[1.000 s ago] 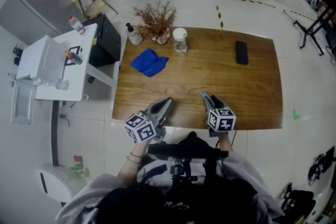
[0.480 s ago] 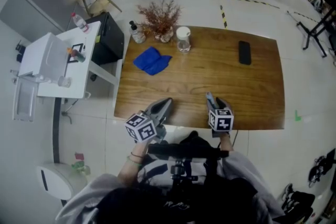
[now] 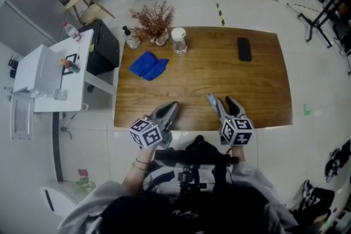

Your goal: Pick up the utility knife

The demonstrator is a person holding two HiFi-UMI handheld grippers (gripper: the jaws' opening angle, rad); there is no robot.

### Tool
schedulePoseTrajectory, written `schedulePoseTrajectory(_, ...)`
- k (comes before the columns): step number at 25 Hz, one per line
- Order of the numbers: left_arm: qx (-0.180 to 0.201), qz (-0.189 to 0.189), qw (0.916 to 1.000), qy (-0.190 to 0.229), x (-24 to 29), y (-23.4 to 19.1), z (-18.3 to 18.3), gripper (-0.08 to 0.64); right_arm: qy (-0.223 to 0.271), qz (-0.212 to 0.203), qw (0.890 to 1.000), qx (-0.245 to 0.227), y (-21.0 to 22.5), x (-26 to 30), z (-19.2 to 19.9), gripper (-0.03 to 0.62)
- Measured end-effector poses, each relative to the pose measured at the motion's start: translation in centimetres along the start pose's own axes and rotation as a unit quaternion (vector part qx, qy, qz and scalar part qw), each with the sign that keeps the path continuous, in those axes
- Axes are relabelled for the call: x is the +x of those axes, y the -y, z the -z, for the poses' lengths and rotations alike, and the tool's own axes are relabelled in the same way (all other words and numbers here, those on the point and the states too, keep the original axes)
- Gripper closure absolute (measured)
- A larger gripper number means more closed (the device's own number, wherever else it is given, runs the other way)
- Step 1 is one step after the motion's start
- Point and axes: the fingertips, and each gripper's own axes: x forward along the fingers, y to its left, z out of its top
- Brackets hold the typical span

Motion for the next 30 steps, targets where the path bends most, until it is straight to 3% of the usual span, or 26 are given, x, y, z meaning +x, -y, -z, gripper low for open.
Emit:
schedulePoseTrajectory(9, -0.003, 0.036, 0.9992, -0.018, 1.2, 1.2, 0.8, 0.554, 0.046, 0.017, 0.999, 0.021, -0.6, -5.0, -1.4, 0.572)
schedulePoseTrajectory(30, -0.008, 0.066, 0.9959, -0.062, 1.0, 2.2, 2.2, 0.554, 0.035, 0.047, 0.998, 0.030, -2.4, -8.2, 1.1, 0.578)
